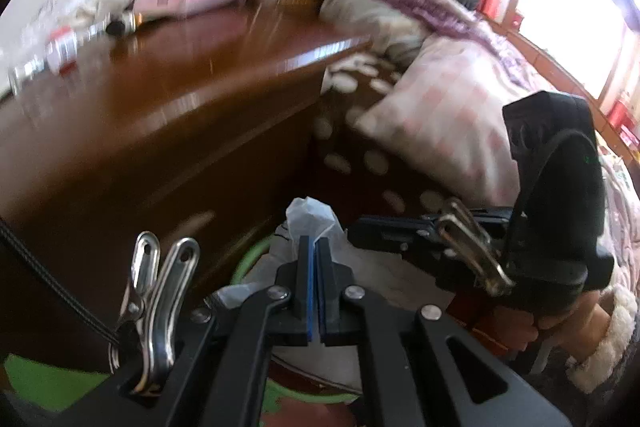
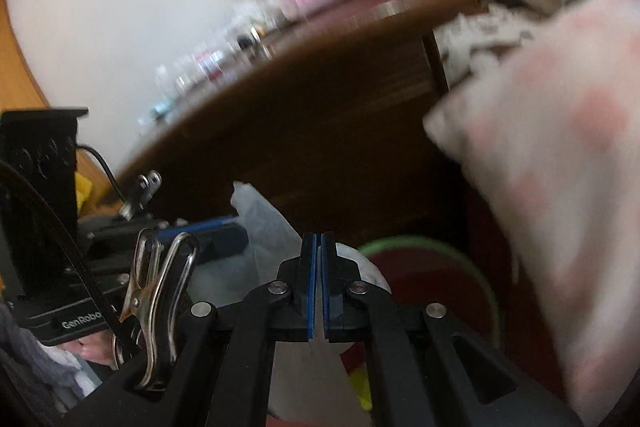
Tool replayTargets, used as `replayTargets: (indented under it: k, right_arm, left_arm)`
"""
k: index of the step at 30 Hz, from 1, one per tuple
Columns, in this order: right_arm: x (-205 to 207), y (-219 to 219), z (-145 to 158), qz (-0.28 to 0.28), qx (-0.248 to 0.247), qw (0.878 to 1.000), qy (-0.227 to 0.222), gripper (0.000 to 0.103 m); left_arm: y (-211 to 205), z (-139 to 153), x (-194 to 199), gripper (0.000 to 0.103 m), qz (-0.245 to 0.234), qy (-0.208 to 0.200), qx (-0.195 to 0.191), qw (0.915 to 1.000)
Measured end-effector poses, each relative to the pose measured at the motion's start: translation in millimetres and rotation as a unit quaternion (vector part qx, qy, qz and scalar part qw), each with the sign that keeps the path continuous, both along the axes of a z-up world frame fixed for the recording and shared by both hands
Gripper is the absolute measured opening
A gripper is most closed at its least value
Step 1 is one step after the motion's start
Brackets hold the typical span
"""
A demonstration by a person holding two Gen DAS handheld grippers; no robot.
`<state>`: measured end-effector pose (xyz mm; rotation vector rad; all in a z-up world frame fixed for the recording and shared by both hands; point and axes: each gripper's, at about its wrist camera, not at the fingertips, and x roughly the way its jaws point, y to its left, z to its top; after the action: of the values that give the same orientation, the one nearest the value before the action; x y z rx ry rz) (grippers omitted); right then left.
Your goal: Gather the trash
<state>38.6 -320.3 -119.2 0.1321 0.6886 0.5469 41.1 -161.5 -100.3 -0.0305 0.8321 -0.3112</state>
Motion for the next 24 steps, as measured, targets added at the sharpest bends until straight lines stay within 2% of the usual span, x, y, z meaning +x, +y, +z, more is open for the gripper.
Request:
replayTargets:
  k: [12, 24]
  right_arm:
    - [23.9, -13.1, -72.9, -0.033, -0.058, 0.995, 0.075, 0.003]
    - [36.2, 9.6, -127.8, -0.016, -0.12, 0.984, 0.131, 0.003]
  left_arm:
    - [-28.1, -65.9, 19.8, 0.001, 0.01, 0.033, 0.057, 0.9978]
    - [-28.9, -116.3, 29.3, 0.001, 0.008, 0.081, 0.086, 0.9929]
